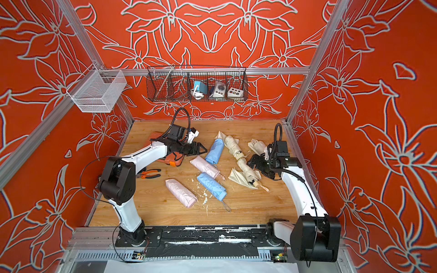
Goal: Take umbrellas out of sleeves
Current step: Place the umbrella in the umbrella sleeve, then pick up the umbrella from the center of the board.
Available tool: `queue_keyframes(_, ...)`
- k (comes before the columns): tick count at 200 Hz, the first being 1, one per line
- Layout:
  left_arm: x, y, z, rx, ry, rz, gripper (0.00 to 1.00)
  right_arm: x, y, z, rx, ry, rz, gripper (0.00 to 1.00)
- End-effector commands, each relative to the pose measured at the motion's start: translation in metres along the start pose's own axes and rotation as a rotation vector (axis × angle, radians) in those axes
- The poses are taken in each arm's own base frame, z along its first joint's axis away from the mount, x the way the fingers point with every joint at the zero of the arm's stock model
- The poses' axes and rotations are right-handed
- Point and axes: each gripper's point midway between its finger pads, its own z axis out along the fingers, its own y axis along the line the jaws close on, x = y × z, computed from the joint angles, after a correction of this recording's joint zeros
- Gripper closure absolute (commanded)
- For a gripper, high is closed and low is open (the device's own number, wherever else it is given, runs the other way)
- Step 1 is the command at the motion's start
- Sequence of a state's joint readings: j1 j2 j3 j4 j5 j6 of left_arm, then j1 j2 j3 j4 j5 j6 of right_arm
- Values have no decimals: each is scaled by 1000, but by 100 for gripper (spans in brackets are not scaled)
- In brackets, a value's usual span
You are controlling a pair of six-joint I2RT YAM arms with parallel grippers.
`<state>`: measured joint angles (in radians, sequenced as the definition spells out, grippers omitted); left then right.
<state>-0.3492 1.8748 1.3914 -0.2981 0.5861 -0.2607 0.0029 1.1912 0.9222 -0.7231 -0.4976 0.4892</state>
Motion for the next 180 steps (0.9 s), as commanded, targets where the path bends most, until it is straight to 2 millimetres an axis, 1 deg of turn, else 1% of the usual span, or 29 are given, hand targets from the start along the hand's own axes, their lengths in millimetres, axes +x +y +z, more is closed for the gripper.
queue_keyframes(1,-11,3,25,-86,15,158,27,13,11,-1,-60,53,9,2)
queue_keyframes(10,-17,0,37,-91,25,188,26,13,15,0,-69,60,-3,2)
queue_keyframes(15,-20,-2,44,-97,32,200,23,13,17,0,-73,64,-7,2)
queue_keyframes(37,-28,-1,73,-153,68,258,21,11,24,-1,-95,66,-10,2)
queue_keyframes(44,-32,-1,81,-181,69,276,17,10,28,-2,-105,64,-13,2)
queue_keyframes(48,-34,1,84,-202,65,286,16,9,30,-2,-110,63,-15,2)
queue_keyframes(50,-35,2,85,-214,63,289,12,8,31,-2,-113,64,-15,2)
queue_keyframes(53,-37,3,87,-227,57,295,11,8,32,-2,-117,64,-16,2)
queue_keyframes(69,-47,11,96,-281,40,293,10,5,41,-3,-141,68,-28,2)
queue_keyframes(83,-55,19,100,-333,28,289,9,5,46,-1,-154,76,-39,2)
queue_keyframes(85,-55,20,101,-339,27,291,8,5,46,-1,-155,78,-39,2)
queue_keyframes(88,-56,21,102,-349,25,293,5,4,47,0,-157,80,-40,2)
queue_keyframes(101,-58,23,105,-386,23,310,2,4,48,2,-163,86,-41,2)
queue_keyframes(111,-56,21,111,-385,28,329,2,4,47,5,-161,91,-35,2)
queue_keyframes(135,-48,26,120,-432,56,331,2,4,44,10,-155,96,-33,2)
queue_keyframes(164,-29,35,129,-436,113,294,2,3,42,14,-148,101,-32,2)
queue_keyframes(180,-16,41,133,-445,156,273,4,2,41,15,-147,98,-31,2)
